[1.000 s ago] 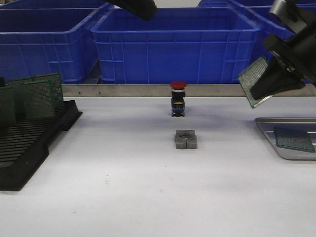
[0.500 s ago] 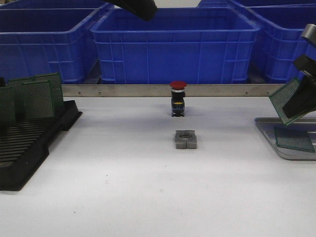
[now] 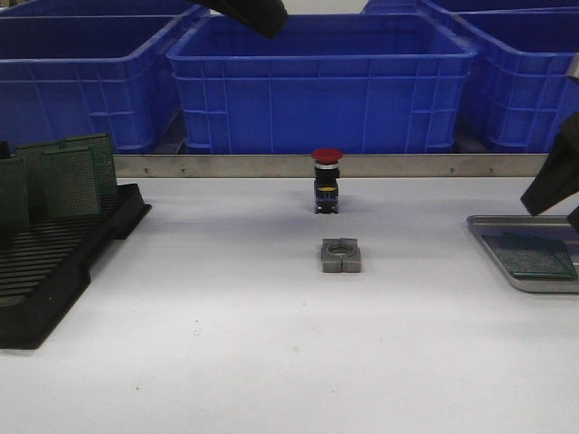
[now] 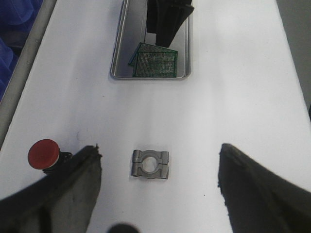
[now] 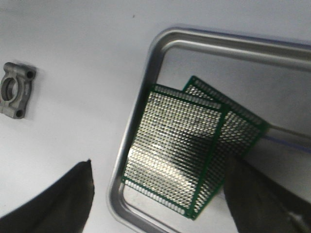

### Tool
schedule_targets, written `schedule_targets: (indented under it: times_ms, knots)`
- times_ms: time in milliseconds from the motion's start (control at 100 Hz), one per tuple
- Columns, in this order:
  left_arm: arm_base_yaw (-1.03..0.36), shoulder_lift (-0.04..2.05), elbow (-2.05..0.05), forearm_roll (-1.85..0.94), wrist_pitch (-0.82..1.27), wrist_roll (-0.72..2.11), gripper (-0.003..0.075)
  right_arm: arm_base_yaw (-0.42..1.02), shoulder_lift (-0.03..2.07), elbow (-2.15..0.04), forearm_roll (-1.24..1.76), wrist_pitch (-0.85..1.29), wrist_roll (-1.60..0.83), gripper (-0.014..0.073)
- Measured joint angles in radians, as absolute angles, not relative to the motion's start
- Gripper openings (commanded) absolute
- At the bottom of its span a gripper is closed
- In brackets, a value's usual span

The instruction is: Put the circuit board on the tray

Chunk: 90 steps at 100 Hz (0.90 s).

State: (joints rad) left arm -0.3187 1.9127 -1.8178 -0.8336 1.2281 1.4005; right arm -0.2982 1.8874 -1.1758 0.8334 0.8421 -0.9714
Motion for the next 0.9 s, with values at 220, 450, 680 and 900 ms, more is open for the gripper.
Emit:
schedule_targets:
  times_ms: [220, 450, 680, 900]
  knots:
    - [-0.295, 1.912, -1.874, -0.798, 1.228, 1.296, 0.0142, -0.33, 1.782, -1.177, 0.833, 0.836, -0.971, 0.013]
    - [-0.234, 1.902, -1.908, -0.748, 1.235, 1.156, -0.002, -0.328, 1.661, -1.177, 0.841, 0.865, -0.971, -0.0112]
    - [-0.15, 1.858, -1.908, -0.742, 1.242, 1.036, -0.002, -0.261, 1.539, -1.177, 0.864, 0.835, -0.977, -0.0112]
    - [-0.091, 1.787, -1.902, -0.713, 1.242, 0.98, -0.002, -0.124, 1.4, -1.099, 0.873, 0.717, -0.978, -0.0112]
